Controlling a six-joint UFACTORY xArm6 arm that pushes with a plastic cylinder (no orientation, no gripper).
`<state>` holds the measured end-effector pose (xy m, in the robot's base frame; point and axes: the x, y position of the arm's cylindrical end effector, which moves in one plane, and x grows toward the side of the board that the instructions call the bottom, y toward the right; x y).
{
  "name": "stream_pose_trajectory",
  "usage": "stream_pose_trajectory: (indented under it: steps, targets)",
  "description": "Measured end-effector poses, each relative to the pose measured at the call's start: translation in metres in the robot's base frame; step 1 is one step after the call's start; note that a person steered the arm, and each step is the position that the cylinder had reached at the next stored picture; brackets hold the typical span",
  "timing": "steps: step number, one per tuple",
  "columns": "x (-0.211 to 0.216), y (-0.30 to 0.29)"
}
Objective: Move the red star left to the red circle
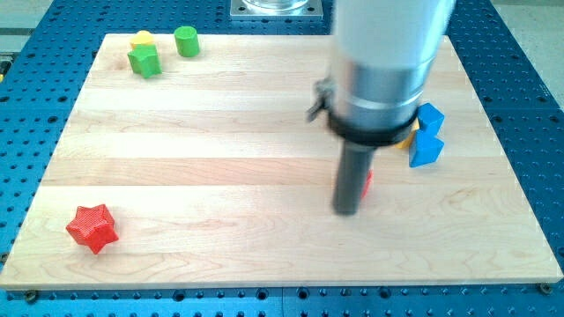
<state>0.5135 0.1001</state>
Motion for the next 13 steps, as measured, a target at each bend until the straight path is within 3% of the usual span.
stream_pose_trajectory:
  steps: [1, 2, 3, 4, 5, 7, 9, 11, 12, 13]
  targets:
    - [-0.036, 0.032]
    - [0.031, -0.034]
    - [0.085, -0.163]
    - [0.095, -0.29]
    - [0.084, -0.348]
    - [0.009, -0.158]
    - [0.03, -0.235]
    - [-0.023, -0.26]
    - [-0.05, -0.213]
    - [-0.068, -0.114]
